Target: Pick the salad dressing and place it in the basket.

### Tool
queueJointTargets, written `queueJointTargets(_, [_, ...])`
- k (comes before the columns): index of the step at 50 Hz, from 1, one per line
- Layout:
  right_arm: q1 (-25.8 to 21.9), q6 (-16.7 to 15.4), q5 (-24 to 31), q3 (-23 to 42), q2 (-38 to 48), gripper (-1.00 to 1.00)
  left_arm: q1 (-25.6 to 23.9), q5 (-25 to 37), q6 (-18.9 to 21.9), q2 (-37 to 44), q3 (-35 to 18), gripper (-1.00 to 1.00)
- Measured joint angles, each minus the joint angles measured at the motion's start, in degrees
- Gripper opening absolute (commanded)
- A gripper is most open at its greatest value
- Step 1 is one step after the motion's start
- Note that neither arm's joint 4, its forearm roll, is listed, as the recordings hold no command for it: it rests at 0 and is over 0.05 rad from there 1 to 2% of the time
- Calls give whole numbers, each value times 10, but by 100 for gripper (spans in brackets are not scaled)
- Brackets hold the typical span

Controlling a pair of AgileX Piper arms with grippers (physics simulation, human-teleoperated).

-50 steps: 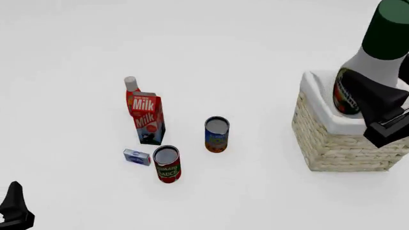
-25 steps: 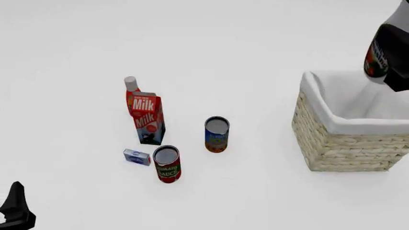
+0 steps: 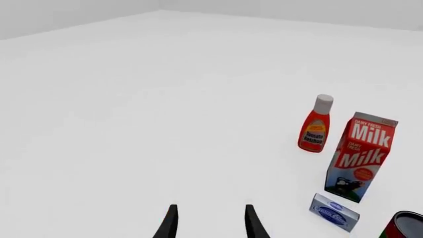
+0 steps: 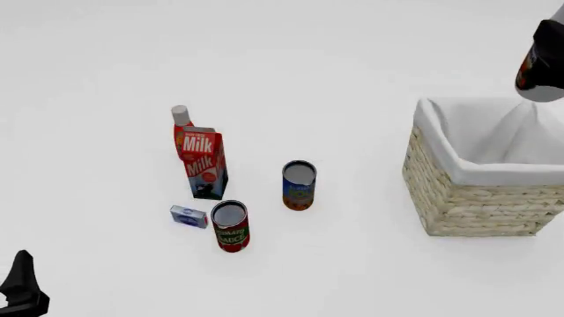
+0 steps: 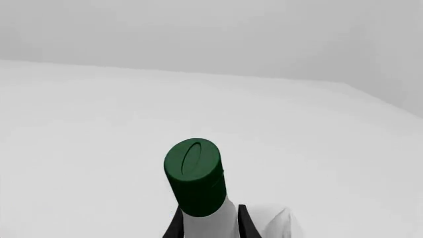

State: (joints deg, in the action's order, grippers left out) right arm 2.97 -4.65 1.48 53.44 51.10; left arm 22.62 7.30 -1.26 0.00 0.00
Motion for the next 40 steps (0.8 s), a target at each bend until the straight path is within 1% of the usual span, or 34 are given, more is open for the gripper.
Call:
queueJointTargets(11, [30, 18, -39, -1, 49, -100, -1, 0, 1, 0, 0, 100])
queueJointTargets(27, [62, 34, -96, 4, 138, -100, -3, 0, 3, 0, 0, 100])
queueJointTargets(40, [82, 53, -116, 8, 190, -100, -3, 1, 1, 0, 0, 100])
